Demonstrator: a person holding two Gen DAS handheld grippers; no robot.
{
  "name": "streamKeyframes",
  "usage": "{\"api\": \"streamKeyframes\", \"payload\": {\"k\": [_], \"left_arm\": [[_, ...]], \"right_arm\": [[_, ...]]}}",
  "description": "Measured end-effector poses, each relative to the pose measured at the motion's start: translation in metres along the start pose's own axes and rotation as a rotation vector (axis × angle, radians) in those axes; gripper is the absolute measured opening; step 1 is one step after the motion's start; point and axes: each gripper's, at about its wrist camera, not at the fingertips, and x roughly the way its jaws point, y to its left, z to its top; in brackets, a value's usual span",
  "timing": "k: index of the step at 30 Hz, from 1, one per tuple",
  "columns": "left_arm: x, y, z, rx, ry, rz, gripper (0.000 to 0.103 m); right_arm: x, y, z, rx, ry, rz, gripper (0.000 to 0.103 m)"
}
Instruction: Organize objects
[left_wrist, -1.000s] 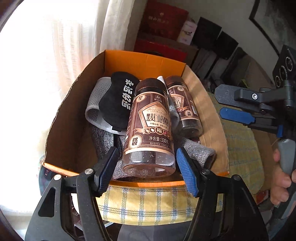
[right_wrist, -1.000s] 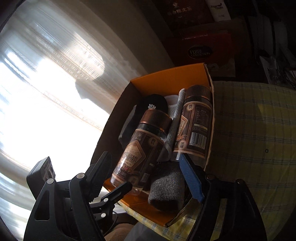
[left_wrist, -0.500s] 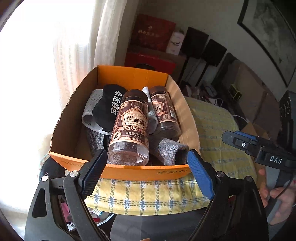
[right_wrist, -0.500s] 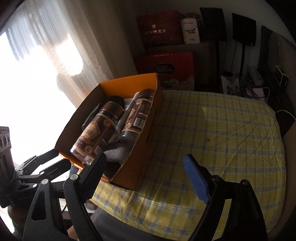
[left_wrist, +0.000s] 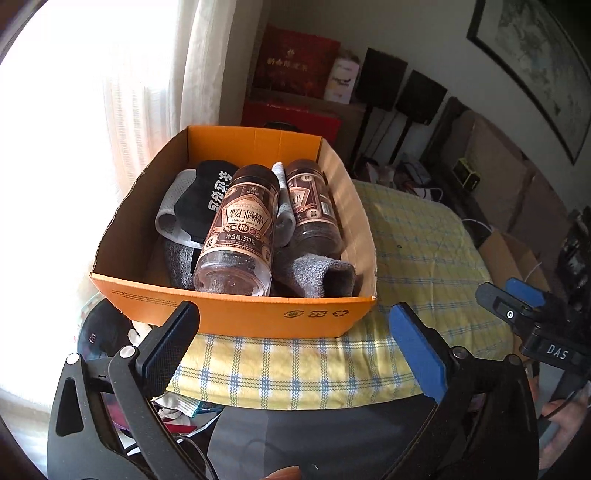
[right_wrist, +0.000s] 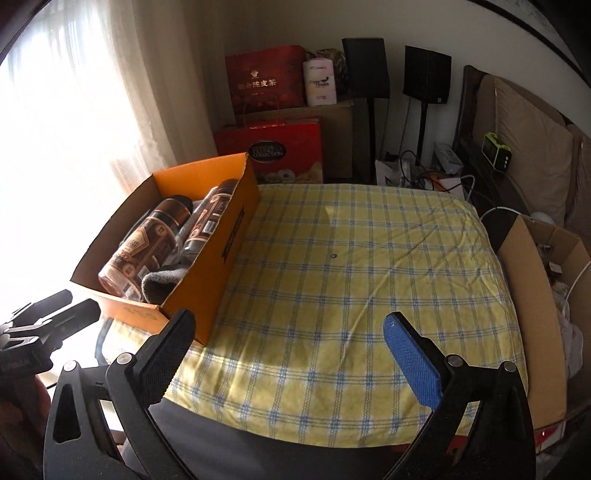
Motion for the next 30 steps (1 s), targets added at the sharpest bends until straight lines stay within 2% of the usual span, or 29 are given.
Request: {"api": "streamKeyframes", "payload": {"k": [7,10,13,18,25,30], "left_arm": [[-0.003,-0.01,-0.011,0.015,-0.003,0.012,0.103],[-0.004,-0.012,-0.017,0.011,0.004,-0.005,0.103],[-0.006,-0.017,-0.023,0.032,0.013,0.021,0.103],[-0.02,-0.023,-0.03,0.053,0.002,0.025,0.103],[-0.044,-0.018,-0.033,0.035,-0.048,0.066,0.103],[-0.051,-0.019,-0.035,0.049,-0.053,0.044,0.103]], "right_arm": [[-0.012,-0.006,-0.022,0.007,-0.011,-0.072,0.103],[-0.02,-0.008,-0.032,0.012,-0.023,-0.102,0.103],[-0.027,-0.011,-0.039,0.022,-0.029,-0.111,0.103],[-0.043,-0.011,-0.051,-0.014,-0.044,-0.157,0.103],[-0.062,-0.018,-0.064,0.024,-0.06,-0.163,0.103],[-0.068,-0.02,-0.063,0.03,-0.061,-0.18,0.103]]}}
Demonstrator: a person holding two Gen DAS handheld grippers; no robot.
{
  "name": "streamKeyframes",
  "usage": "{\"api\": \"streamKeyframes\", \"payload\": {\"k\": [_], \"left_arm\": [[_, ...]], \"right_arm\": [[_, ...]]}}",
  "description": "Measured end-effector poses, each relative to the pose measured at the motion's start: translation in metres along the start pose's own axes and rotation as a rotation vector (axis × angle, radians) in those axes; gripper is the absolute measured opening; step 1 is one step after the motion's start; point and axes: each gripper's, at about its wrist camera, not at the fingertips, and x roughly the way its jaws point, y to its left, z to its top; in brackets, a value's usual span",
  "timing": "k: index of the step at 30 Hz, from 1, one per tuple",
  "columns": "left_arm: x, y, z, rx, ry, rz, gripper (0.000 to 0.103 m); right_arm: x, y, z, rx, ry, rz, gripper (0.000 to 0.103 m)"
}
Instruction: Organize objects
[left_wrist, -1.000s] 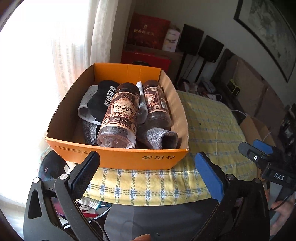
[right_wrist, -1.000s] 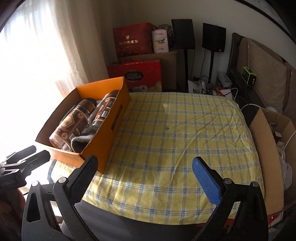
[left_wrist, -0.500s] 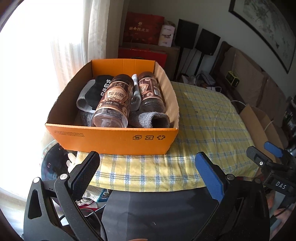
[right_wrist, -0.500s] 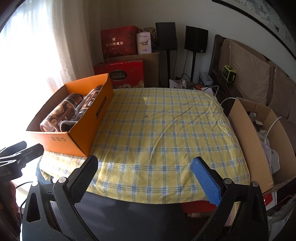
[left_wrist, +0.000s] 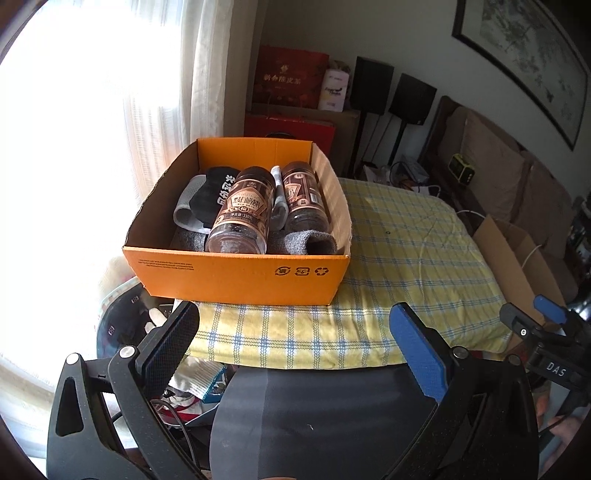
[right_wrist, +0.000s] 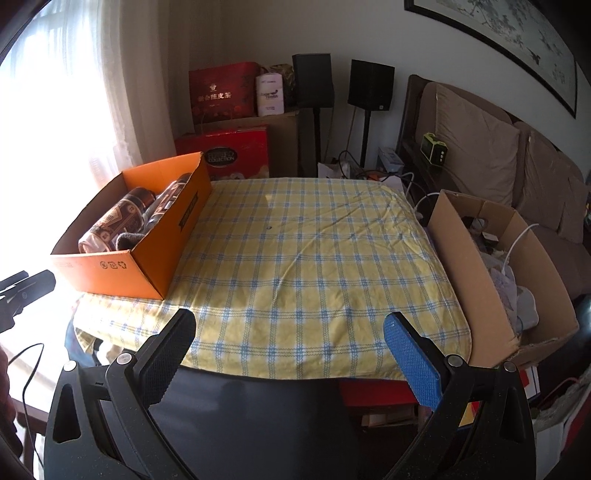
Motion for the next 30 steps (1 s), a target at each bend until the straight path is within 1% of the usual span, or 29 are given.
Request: {"api": "streamKeyframes", "payload": {"k": [2,6,8,19,30], "left_arm": [[-0.0001,-0.0013,0.0,0.001,0.006,0.006,0.103],[-0.0005,-0.005,-0.0007,0.022,-0.005,0.062,0.103],[-0.0005,-0.0058,-0.0015,0.03,-0.006,0.076,0.103],[-0.0005,-0.0072,-0.0012,0.03,-0.002,0.07,0.103],[-0.0002,-0.0094,-0.0001,0.042,-0.004,0.084,0.103]], "right_arm": [[-0.0001,-0.0008,-0.0004,0.003,0.002,-0.007,0.103],[0.0006,-0.0027,-0.0018,0.023,0.01,-0.004,0.103],[0.0014,-0.0026,-0.0019,0.017,0.014,-0.01,0.103],[0.0013,-0.0022,-0.003,0.025,0.016,-0.014,0.103],[0.0016,-0.0011,-0.0042,0.023,0.023,-0.009,0.103]]}}
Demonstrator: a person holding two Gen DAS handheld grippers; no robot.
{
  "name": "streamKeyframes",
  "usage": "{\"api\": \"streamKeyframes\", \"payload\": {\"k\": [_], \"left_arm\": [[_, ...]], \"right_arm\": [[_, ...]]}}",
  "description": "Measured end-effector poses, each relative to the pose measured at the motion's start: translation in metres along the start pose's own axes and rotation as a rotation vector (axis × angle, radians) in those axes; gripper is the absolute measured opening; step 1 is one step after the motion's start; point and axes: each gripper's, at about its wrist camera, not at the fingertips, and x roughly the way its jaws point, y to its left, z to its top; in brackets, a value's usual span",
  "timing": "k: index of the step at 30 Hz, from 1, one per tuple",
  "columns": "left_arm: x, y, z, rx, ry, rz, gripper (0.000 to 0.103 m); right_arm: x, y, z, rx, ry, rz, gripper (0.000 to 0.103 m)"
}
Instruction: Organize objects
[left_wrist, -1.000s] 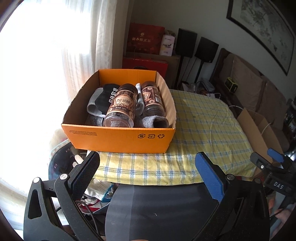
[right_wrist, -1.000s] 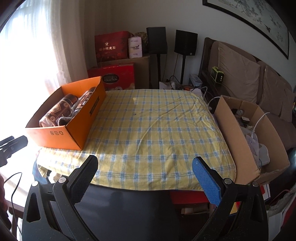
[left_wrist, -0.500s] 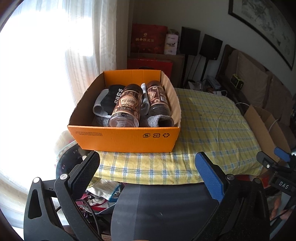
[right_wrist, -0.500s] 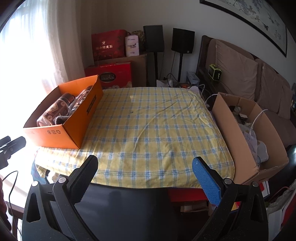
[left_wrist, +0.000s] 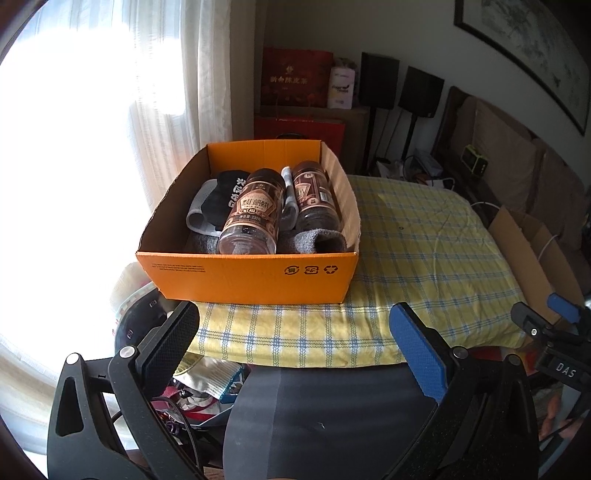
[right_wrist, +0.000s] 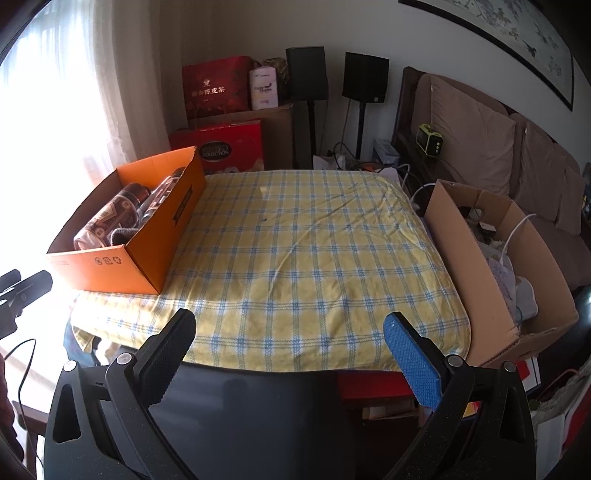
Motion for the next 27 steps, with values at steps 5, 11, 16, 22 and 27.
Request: {"api": "streamKeyframes", "payload": {"k": [5,11,16,22,27], "left_arm": [[-0.0012,0.0004,0.0004,0.002,-0.002,0.003,0.103],[0.0003,0.0034,0.0014,-0.003,0.0,0.008,0.103],[0.0015,0.003,0.0009,-0.002,0.004,0.008,0.103],[0.0018,0.0024,0.0004,-0.001,0.007,0.009,0.103],[0.0016,0.0024,0.0005,0.0,0.006,0.008,0.103]], "right_arm": [[0.0001,-0.0003,0.0004,0.003,0.001,-0.001,0.103],[0.001,-0.0011,0.0008,0.004,0.003,0.0,0.103],[0.0012,-0.001,0.0001,0.006,0.005,0.002,0.103],[0.0012,-0.0008,0.0001,0.006,0.004,0.001,0.103],[0.0012,-0.0011,-0.0001,0.006,0.004,0.002,0.103]]}}
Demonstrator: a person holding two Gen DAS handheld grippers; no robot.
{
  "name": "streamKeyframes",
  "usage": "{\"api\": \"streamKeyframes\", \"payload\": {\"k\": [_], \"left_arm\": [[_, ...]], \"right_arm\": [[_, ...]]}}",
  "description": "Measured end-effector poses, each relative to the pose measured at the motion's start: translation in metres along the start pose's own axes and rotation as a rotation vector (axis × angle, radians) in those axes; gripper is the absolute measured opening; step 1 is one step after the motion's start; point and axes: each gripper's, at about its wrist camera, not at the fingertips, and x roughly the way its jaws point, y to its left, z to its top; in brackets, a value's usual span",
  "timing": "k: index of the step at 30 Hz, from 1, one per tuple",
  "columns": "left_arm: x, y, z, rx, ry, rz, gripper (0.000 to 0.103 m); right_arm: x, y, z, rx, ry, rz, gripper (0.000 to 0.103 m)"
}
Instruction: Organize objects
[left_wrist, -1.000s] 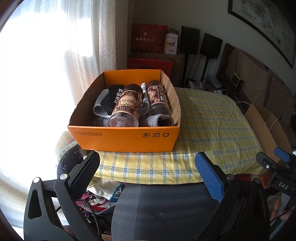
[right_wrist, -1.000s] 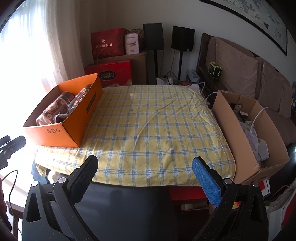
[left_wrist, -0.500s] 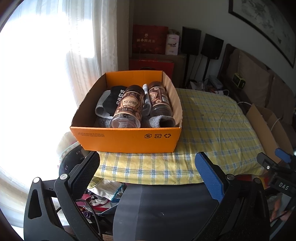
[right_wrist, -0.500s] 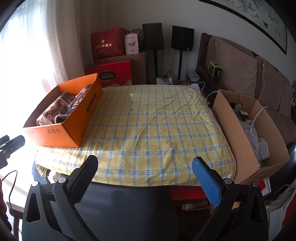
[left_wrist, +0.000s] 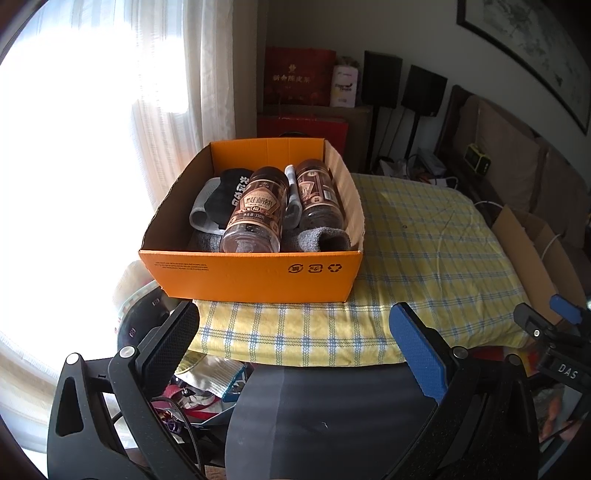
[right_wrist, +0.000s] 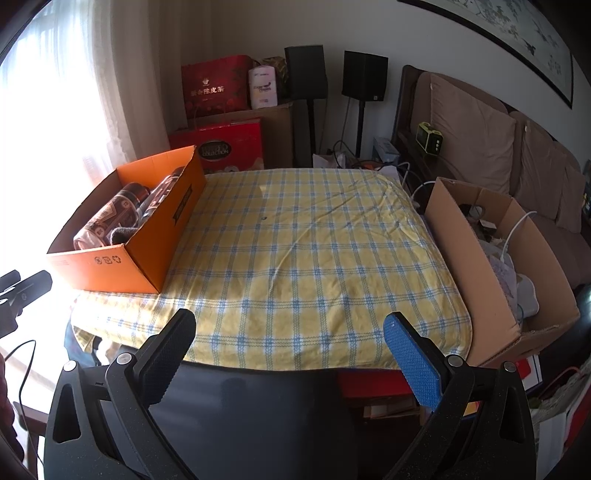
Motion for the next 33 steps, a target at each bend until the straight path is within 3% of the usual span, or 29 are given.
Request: {"api": "streamKeyframes", "payload": {"k": [33], "left_arm": [[-0.0002,0.0013,-0.0002,-0.008,0.005,0.015,0.103]], "right_arm": [[-0.0004,-0.0014,-0.0019,0.005,-0.001,-0.003,0.103]]}}
